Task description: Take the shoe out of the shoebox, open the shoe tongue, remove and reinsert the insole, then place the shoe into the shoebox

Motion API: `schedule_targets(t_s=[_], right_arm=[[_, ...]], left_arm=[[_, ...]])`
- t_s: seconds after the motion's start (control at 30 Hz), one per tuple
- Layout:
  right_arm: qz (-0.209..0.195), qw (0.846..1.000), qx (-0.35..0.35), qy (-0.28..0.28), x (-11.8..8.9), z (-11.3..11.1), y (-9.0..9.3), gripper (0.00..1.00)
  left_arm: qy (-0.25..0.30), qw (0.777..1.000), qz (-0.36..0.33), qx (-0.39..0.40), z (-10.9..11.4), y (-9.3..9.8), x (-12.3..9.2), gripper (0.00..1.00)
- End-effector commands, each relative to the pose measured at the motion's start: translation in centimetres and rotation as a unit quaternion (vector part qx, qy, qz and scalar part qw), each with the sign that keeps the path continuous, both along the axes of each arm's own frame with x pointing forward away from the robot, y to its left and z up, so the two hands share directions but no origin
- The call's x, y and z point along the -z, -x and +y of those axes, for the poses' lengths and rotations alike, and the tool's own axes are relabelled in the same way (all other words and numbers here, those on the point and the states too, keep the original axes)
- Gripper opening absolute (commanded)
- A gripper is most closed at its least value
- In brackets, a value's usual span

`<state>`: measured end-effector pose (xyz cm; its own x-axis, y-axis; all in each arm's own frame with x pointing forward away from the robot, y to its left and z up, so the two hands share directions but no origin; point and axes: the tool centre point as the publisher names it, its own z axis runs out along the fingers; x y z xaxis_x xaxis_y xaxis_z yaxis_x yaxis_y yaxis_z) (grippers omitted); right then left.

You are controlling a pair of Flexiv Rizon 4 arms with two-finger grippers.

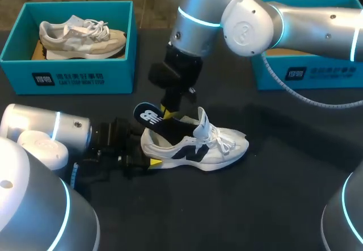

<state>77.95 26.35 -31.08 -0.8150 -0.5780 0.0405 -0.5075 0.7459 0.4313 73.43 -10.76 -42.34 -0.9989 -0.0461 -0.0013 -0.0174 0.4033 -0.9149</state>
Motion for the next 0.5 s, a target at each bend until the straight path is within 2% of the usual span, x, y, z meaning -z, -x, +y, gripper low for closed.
schedule_targets(t_s=[0.03, 0.07, 0.13, 0.17, 0.3, 0.5], right_arm=[[0.003, 1.000, -0.003, 0.002, 0.0, 0.5, -0.3, 0.00], [0.004, 1.000, -0.003, 0.003, -0.2, 0.4, -0.3, 0.13], [0.005, 1.000, -0.001, 0.005, -0.5, 0.2, -0.2, 0.75], [0.005, 1.000, -0.001, 0.005, -0.6, 0.2, -0.1, 1.00], [0.016, 1.000, 0.010, 0.004, -1.1, -0.5, 0.4, 1.00], [0.041, 0.997, 0.056, -0.037, -1.5, -2.3, 1.2, 1.00]], left_arm=[[-0.001, 1.000, 0.001, 0.001, -0.1, -0.1, 0.1, 0.00], [-0.001, 1.000, 0.001, 0.001, -0.1, -0.1, 0.1, 0.00], [-0.001, 1.000, 0.001, 0.001, -0.1, -0.1, 0.1, 0.00], [-0.001, 1.000, 0.001, 0.001, -0.1, -0.1, 0.1, 0.00], [-0.001, 1.000, 0.001, 0.001, -0.1, -0.1, 0.1, 0.00], [-0.001, 1.000, 0.001, 0.001, -0.1, -0.1, 0.1, 0.00]])
